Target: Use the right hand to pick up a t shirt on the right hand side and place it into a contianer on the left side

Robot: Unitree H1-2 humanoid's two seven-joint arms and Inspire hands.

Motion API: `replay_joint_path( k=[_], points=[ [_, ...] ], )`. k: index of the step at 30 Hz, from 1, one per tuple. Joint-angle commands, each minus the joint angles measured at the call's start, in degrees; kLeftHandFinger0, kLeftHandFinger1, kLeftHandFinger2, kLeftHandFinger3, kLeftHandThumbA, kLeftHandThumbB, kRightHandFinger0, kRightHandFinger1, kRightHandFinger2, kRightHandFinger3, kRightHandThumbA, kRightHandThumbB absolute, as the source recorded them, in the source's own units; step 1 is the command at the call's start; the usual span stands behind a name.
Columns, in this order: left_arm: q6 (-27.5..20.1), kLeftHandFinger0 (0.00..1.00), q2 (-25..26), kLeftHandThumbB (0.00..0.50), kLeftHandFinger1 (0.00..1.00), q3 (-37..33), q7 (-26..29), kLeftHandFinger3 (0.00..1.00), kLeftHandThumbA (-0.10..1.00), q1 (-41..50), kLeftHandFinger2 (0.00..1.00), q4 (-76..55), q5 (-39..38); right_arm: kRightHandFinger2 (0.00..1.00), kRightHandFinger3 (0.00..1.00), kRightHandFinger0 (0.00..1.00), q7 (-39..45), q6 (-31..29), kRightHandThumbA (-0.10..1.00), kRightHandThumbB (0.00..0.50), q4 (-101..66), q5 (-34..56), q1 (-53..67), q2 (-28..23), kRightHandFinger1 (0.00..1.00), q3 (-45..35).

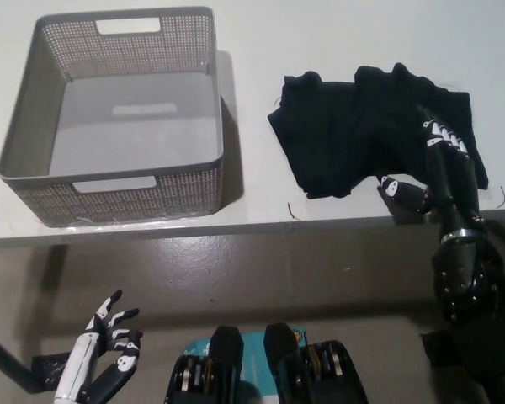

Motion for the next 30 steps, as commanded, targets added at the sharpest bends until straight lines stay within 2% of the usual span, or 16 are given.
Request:
replay_joint_path(
  k=[1,5,6,9,17,18,20,21,22,23,24,25,26,27,28,30],
  points=[
    [0.0,0.53,1.1,0.281,0.61,-0.1,-0.8,1.0,0.47,0.0,0.81,-1.8,-0.4,1.0,1.0,1.0,-2.2,-3.3,0.84,0.239,4.1,1.2,-5.4,0.0,1.0,0.4],
    [-0.4,0.53,0.9,0.29,0.6,0.0,-0.7,1.0,0.48,-0.5,0.8,-1.4,-0.2,1.0,1.0,1.0,-2.4,-5.7,0.83,0.25,10.1,2.8,-8.0,0.0,1.0,0.3],
    [-0.1,0.53,0.9,0.284,0.6,0.0,-0.9,1.0,0.47,-0.5,0.8,-1.6,-0.4,1.0,1.0,1.0,-2.5,-5.9,0.9,0.261,12.2,2.7,-8.8,0.0,1.0,0.6],
    [0.0,0.53,1.1,0.277,0.6,0.2,-1.3,1.0,0.45,-0.5,0.81,-1.9,-1.1,1.0,1.0,1.0,-3.1,-7.4,0.93,0.257,18.1,2.7,-11.1,0.4,1.0,1.3],
    [0.2,0.52,1.1,0.29,0.6,0.1,-1.2,1.0,0.48,-0.8,0.79,-2.0,-0.8,1.0,1.0,1.0,-6.3,-9.8,0.8,0.225,28.4,3.6,-14.7,1.5,1.0,1.9],
    [0.6,0.53,1.1,0.286,0.6,0.1,-1.3,1.0,0.47,-0.6,0.79,-2.5,-0.8,1.0,1.0,1.0,-7.0,-10.3,0.77,0.22,29.8,3.7,-15.1,1.8,1.0,2.0],
    [0.2,0.53,1.0,0.282,0.61,0.1,-1.3,1.0,0.47,-0.6,0.79,-2.3,-0.9,1.0,1.0,1.0,-9.3,-13.1,0.47,0.179,32.4,5.1,-15.7,2.3,1.0,1.0],
    [0.3,0.53,1.1,0.282,0.61,0.0,-1.4,1.0,0.47,-0.5,0.8,-2.3,-1.0,1.0,1.0,1.0,-10.6,-14.1,0.4,0.172,33.3,5.5,-15.9,2.6,1.0,0.7],
    [0.2,0.53,1.0,0.282,0.6,0.0,-1.4,1.0,0.47,-0.5,0.79,-2.3,-0.9,1.0,1.0,1.0,-11.9,-16.1,0.22,0.141,34.3,6.5,-16.1,2.9,1.0,0.0],
    [0.1,0.52,1.1,0.283,0.6,0.0,-1.3,1.0,0.47,-0.5,0.79,-2.2,-0.8,0.91,1.0,0.72,-18.5,-21.7,-0.09,0.149,36.1,7.3,-16.2,3.8,0.85,-1.2],
    [0.1,0.52,1.1,0.283,0.6,0.0,-1.3,1.0,0.47,-0.5,0.79,-2.2,-0.7,0.84,0.98,0.61,-19.3,-22.4,-0.1,0.146,36.5,7.3,-16.3,3.9,0.75,-1.4],
    [0.3,0.52,1.0,0.295,0.6,0.1,-1.3,1.0,0.49,-0.4,0.79,-2.4,-0.8,0.67,0.86,0.48,-20.3,-23.7,-0.1,0.133,37.3,7.5,-16.6,4.2,0.57,-1.6],
    [0.2,0.53,1.1,0.289,0.6,0.1,-1.3,1.0,0.49,-0.4,0.79,-2.3,-0.8,0.55,0.81,0.31,-20.1,-24.5,-0.1,0.083,37.8,7.5,-16.7,4.3,0.4,-1.4],
    [0.4,0.53,1.0,0.29,0.6,0.1,-1.4,1.0,0.49,-0.4,0.79,-2.6,-0.9,0.45,0.77,0.28,-20.4,-24.9,-0.1,0.04,38.3,7.3,-16.8,4.4,0.32,-1.1],
    [0.7,0.54,1.0,0.289,0.6,0.0,-1.5,1.0,0.48,-0.4,0.79,-2.7,-0.8,0.54,0.76,0.36,-20.0,-25.4,-0.1,0.002,38.4,7.4,-16.8,4.6,0.44,-0.9],
    [0.6,0.54,1.0,0.303,0.6,0.0,-1.4,1.0,0.49,-0.4,0.78,-2.5,-0.6,0.65,0.79,0.5,-19.4,-25.8,-0.05,0.0,38.4,7.9,-16.8,4.9,0.57,-0.8]
  ],
)
